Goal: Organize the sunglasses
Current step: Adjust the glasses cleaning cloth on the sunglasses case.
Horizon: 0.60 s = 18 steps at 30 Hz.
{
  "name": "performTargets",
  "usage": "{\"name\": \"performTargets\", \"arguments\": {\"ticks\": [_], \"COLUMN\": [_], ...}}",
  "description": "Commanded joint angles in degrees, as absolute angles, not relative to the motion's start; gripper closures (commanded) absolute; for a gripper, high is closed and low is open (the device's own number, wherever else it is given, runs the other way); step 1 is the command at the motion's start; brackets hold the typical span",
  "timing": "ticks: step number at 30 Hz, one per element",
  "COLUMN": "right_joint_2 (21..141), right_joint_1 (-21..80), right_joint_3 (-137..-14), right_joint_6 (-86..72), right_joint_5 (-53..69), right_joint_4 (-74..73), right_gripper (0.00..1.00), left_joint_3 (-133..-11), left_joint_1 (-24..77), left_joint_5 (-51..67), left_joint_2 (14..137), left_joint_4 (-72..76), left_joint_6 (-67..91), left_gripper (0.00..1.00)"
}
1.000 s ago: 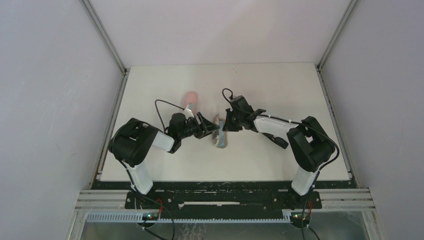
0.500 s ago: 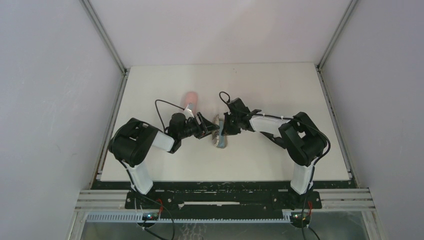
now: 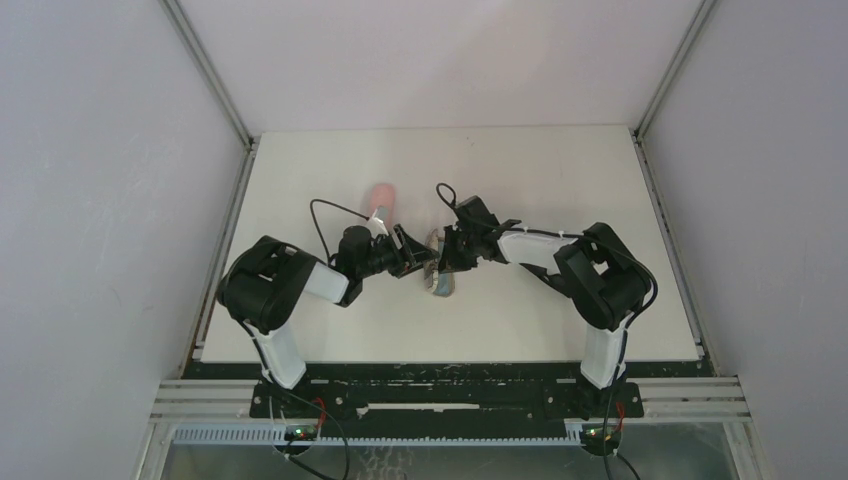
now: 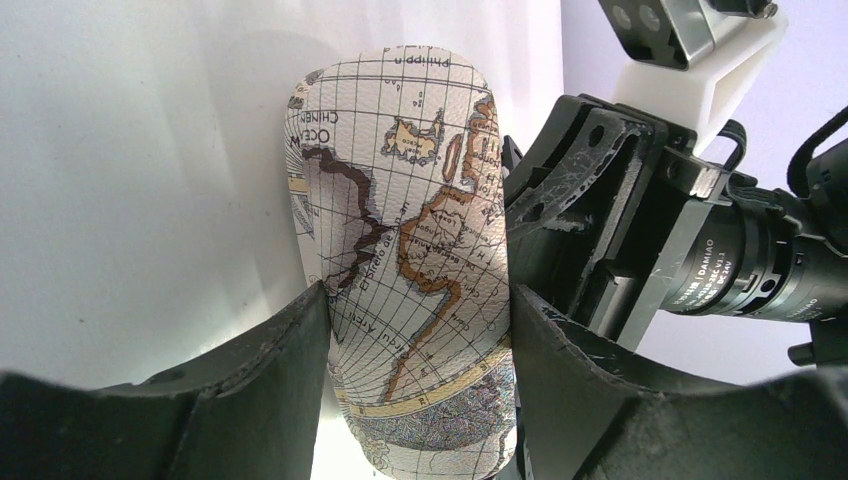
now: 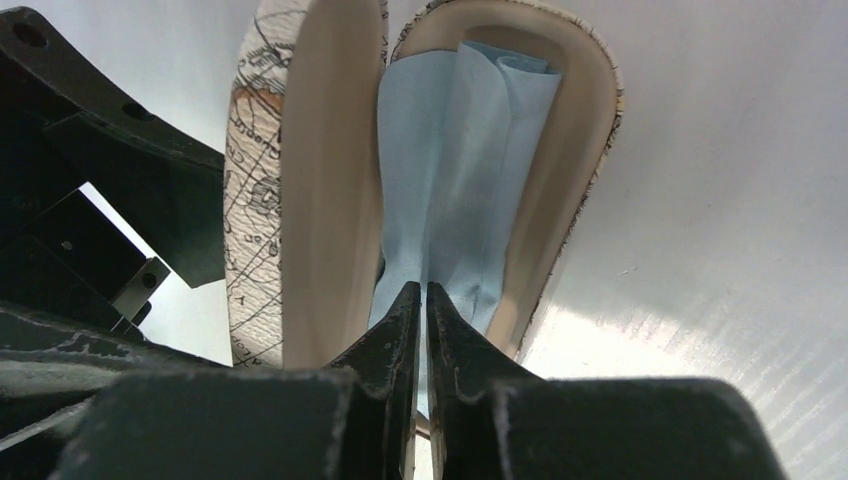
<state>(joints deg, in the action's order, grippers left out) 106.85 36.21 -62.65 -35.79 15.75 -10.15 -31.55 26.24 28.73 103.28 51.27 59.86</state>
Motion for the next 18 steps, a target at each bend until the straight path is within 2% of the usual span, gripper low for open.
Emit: {"name": "performTargets", "arguments": {"ticks": [1,5,14,18], "right_joint_2": [107.39,106.72,102.67,103.45], "right_joint_1": [36.39,36.39,37.0,36.96], "right_joint_3": [-64.86,-64.86,-64.86,-64.86], "right_joint_6": [-35.67,-34.84,-32.97,-33.13], "right_joint_5": [18.1,18.82,6.17,4.23], "right_joint_4": [-7.24,-6.9,-11.74,-12.79], "right_gripper": [0.96,0.95,0.91,0.91], "left_joint_3": [-32.52,-32.56,-32.54,-32.57], "left_joint_1": [26.35,26.37,26.37,26.37], "left_joint_5": [29.97,30.03,30.23,30.23], "left_joint_2": [102.22,102.39,102.57,102.48], "left_joint_4": [54.32,54.47,55.38,55.37], "left_joint_6": [59.85,59.89,60.55,60.63], "left_gripper": [0.61,0.61,0.62,0.62]}}
